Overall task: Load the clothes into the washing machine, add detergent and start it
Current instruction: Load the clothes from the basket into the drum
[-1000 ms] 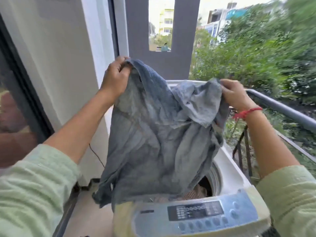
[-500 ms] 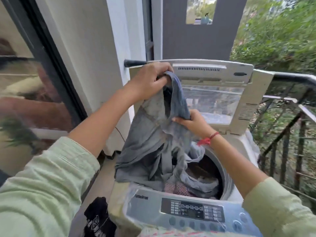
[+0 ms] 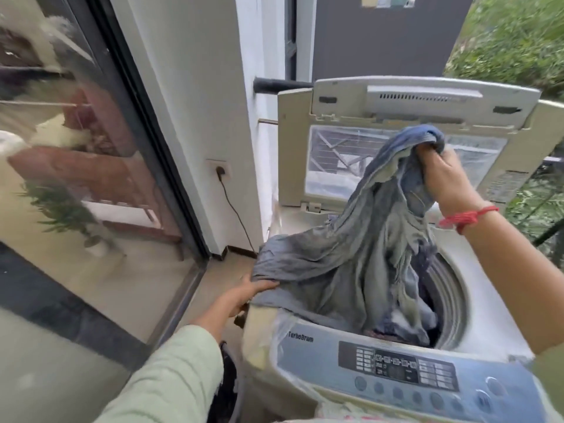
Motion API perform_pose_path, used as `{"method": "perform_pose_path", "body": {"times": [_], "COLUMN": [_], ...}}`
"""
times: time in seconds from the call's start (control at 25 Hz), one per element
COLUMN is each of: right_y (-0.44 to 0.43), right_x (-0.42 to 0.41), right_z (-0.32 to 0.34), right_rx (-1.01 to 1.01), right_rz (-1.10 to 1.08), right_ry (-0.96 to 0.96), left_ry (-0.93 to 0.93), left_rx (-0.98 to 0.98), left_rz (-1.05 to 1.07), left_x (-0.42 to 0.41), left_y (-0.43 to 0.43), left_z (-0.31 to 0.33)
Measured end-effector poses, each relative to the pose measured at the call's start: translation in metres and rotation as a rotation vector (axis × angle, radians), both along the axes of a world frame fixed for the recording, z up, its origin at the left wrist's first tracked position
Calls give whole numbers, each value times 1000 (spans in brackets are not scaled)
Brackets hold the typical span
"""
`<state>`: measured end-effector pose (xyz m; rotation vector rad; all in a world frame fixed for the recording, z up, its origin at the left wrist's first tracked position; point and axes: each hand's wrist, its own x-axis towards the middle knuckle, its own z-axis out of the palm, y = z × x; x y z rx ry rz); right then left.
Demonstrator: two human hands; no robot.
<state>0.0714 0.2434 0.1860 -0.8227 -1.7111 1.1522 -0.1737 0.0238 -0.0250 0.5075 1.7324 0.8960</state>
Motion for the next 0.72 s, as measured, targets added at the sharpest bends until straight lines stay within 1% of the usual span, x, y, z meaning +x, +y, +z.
{"method": "perform_pose_path", "body": {"times": [0.04,0.08,0.12,0.16,0.24,0.28,0.32,0.4,0.44,0.48,0.52,0.56,0.6,0.64,0.68,0.72], "right_y": [-2,-5,-6,-7,-8,-5,-3,2,8,12,16,19,22,25,30,36], "right_x": [2,5,8,12,21,26,32,46,54,63,74,83,92,102,110,119], "right_z": [-2,-5,-10,-16,-24,-25,-21,-5,4,14,25,35,42,47,48,45], "right_rx": [4,1,2,7,16,16,18,34,61,91,117,129,115,100,100,108], "right_rz": [-2,-7,-13,-25,-53,-72,-92,-137,-164,-199,-233,-263,-279,-314,-356,-376], "right_ry": [-31,-64,-91,-103,-72,-23,44,166,213,245,274,290,300,292,267,203], "left_ry": [-30,0,111,278,587,689,736,769,808,871,921,923,880,832,815,834], "left_rx": [68,133,194,253,366,439,553,771,825,841,833,793,721,622,463,252], "left_rz": [72,134,199,252,267,234,180,2,-86,-159,-196,-209,-210,-229,-285,-398], "left_x": [2,3,2,1,12,27,50,100,120,136,147,153,156,157,154,151], "left_y": [1,5,11,18,32,40,49,66,76,83,93,101,108,115,119,123], "left_z": [-1,1,7,19,53,72,92,118,121,120,114,109,100,87,73,56]}}
